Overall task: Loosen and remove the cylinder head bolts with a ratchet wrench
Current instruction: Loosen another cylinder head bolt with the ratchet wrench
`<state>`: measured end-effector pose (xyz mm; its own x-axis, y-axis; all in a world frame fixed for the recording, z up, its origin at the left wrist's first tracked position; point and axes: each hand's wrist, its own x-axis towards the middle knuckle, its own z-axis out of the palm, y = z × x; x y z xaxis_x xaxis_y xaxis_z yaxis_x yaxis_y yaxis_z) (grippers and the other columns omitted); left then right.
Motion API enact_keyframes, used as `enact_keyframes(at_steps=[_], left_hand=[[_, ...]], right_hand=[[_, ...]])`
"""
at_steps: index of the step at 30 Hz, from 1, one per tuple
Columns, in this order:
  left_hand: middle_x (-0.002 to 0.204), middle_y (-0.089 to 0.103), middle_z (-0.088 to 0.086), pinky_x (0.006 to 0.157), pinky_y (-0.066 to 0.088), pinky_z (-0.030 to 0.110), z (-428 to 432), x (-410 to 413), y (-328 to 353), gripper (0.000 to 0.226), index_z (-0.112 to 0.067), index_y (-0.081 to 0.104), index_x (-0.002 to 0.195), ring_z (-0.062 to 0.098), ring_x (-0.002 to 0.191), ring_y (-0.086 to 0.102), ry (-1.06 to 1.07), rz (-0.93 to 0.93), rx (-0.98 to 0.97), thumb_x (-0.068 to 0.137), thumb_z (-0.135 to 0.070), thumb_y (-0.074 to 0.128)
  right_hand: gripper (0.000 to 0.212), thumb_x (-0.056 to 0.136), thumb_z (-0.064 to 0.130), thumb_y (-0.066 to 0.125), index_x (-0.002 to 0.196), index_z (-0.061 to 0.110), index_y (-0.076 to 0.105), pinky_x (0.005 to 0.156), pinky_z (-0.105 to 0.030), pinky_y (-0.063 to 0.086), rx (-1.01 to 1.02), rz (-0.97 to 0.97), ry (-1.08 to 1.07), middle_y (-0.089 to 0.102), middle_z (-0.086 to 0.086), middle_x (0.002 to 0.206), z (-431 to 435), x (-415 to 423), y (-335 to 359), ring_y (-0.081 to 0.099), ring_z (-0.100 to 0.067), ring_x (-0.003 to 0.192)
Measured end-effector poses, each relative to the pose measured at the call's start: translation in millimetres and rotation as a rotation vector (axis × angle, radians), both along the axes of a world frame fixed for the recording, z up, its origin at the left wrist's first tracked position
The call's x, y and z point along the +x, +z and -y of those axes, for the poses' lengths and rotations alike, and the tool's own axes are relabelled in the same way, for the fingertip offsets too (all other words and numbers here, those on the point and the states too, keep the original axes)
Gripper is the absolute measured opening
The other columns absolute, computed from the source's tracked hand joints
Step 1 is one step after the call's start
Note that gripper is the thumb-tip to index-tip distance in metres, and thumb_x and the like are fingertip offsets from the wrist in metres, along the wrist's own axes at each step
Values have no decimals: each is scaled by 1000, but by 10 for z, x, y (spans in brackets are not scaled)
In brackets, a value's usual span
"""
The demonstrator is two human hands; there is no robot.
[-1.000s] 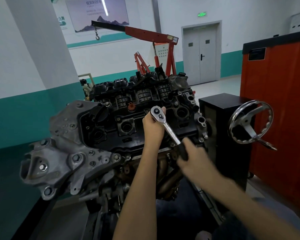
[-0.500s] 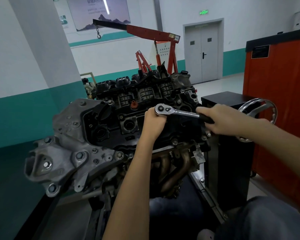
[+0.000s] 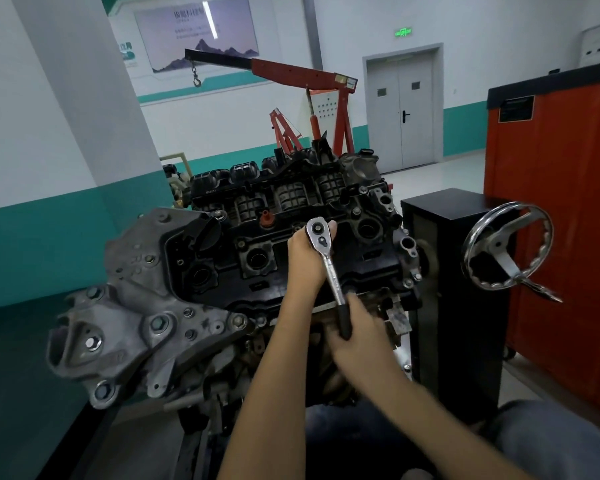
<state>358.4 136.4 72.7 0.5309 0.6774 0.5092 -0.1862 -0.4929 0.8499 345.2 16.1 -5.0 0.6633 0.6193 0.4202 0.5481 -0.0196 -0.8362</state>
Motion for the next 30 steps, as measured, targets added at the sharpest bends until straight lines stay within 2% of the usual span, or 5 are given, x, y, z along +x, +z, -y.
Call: enact_keyframes(at_steps=[3,8,13,21,30], left_hand=[[50,40,-14,58,33,19,-43,-22,4,45,-26,44,53,1,53,36,-62,-43,45,93,-13,61],[68,64,3,70,41,22,-52,-76,70,40,-31,65,62,7,71,54,-76,-63,50,86,-1,52],[53,44,-17,64,37,20,7,-50,-19,46,-31,47,54,2,58,41,-54,18,-52,95,-14,59],[49,24,-12,56,26,26,3,4,-12,53,-27,25,57,6,53,22,12,30,-79,94,-21,63],[59,52,-5,58,32,27,-76,-15,37,33,-19,65,62,10,59,41,-38,-92,70,88,-3,52]], right_hand=[[29,78,0,57,99,20,52,50,-30,44,-219,236,102,55,-10,67,392,568,271,54,-23,55],[22,86,16,59,103,28,50,49,-17,29,-578,861,-48,43,12,62,507,1232,1016,45,-2,55],[32,78,7,60,77,30,38,51,-34,46,-291,417,7,52,-2,64,428,767,453,55,-24,57],[29,79,3,55,79,28,40,44,-11,37,58,-70,12,47,2,62,-137,-191,1,51,4,52],[27,84,10,62,88,30,44,49,-17,34,-538,780,29,48,12,64,549,1188,986,49,0,54]])
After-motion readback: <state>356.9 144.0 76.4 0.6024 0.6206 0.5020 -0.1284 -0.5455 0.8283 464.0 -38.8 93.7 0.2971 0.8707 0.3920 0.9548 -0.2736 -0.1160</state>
